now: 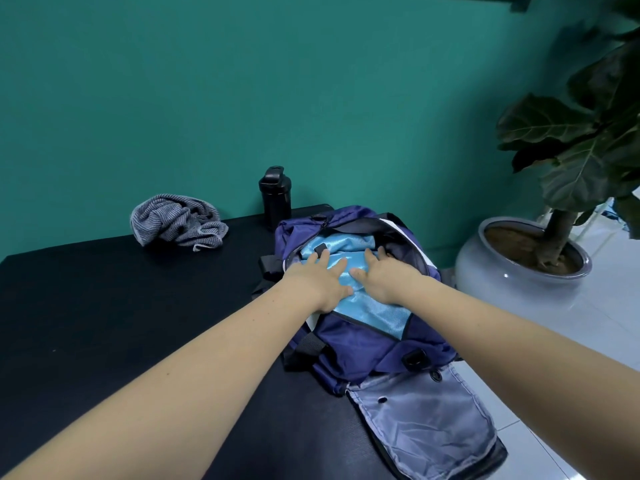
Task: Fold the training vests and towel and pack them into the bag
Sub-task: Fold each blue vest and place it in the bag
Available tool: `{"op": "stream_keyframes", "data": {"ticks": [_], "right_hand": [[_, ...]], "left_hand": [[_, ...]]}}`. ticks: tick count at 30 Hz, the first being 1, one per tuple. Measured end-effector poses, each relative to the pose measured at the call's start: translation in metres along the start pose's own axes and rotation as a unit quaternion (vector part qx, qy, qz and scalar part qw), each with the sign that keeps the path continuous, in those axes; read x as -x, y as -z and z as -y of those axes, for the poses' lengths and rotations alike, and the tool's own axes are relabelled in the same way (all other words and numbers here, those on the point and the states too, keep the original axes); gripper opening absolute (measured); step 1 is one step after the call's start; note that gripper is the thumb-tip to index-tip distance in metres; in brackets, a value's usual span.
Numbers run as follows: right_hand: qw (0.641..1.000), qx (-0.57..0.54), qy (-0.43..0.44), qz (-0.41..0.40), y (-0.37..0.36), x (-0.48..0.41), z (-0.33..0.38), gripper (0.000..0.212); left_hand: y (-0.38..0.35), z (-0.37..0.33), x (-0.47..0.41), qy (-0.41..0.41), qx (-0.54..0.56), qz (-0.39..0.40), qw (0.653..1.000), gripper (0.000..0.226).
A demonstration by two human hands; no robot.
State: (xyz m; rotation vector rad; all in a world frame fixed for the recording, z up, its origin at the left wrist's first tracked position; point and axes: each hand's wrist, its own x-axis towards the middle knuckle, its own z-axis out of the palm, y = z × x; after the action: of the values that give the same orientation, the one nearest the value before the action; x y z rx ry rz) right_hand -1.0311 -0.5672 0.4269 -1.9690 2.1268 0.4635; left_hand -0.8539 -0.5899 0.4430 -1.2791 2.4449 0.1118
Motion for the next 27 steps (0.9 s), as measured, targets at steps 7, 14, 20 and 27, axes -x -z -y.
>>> {"op": "stream_keyframes", "data": {"ticks": [7, 14, 20, 27], "right_hand": [[0.976, -0.045, -0.005, -0.212, 0.021, 0.063, 0.056, 0.07], [0.9, -0.126, 0.139, -0.394, -0.013, 0.092, 0.171, 0.063], [0.936, -0.152, 0.144, -0.283, -0.081, 0.059, 0.252, 0.063], [0.955, -0.132, 0.151, -0.218, -0.104, 0.024, 0.273, 0.07]], "left_hand": [[-0.005, 0.032, 0.04, -0.054, 0.11, -0.272, 0.954, 0.038], [-0.071, 0.11, 0.108, 0.049, 0.343, -0.284, 0.894, 0.042], [-0.13, 0.196, 0.117, 0.161, 0.307, -0.213, 0.913, 0.043], [-0.131, 0.279, 0.063, 0.197, 0.264, -0.21, 0.921, 0.054]]}}
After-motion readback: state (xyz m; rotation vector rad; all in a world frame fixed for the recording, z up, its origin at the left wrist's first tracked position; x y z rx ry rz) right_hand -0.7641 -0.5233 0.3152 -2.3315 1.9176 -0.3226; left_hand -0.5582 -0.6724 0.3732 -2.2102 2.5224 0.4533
